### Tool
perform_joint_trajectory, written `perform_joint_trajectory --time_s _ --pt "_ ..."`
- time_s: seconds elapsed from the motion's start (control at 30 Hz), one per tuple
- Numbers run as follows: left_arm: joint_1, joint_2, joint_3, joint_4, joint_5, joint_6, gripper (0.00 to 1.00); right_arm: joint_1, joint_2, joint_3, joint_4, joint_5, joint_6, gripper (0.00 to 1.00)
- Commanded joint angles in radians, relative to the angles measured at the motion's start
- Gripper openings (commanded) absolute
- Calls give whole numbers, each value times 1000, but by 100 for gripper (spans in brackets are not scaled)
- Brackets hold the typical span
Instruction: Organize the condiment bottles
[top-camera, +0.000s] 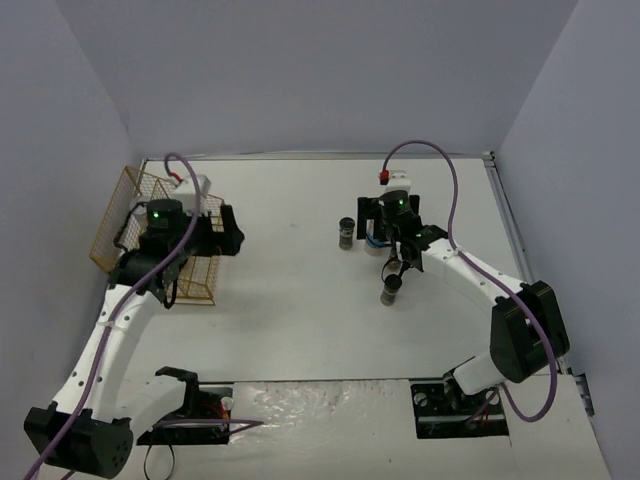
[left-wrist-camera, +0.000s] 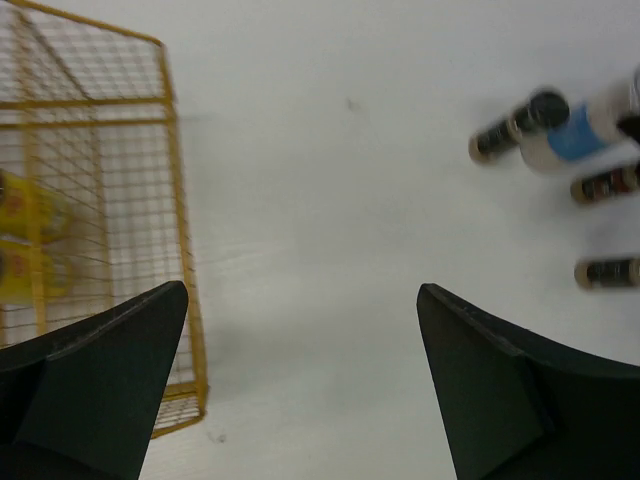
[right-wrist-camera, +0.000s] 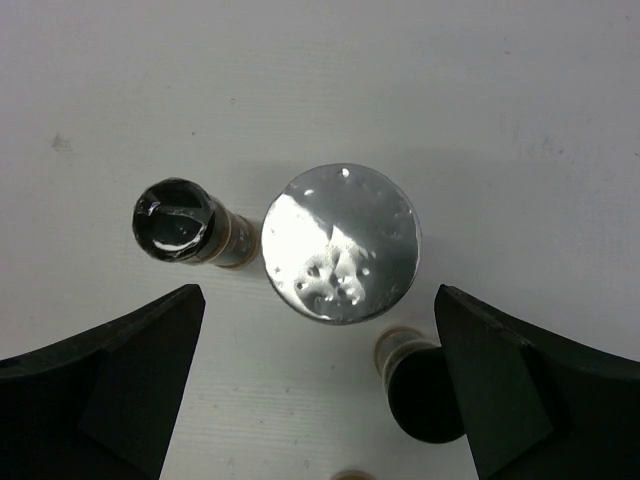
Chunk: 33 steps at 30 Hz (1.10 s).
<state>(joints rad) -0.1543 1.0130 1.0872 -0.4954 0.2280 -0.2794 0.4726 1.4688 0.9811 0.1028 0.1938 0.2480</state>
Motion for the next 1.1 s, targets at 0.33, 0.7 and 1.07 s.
perform_joint_trajectory --time_s 0.33,0.7,1.07 --pt "-110 -143 -181 121 33 121 97 -18 55 32 150 18 -67 42" --pt "-110 -151 -184 118 13 115 97 198 -139 138 -101 83 -162 2" --pt "-110 -158 -184 108 -30 114 97 319 -93 210 37 -179 -223 2"
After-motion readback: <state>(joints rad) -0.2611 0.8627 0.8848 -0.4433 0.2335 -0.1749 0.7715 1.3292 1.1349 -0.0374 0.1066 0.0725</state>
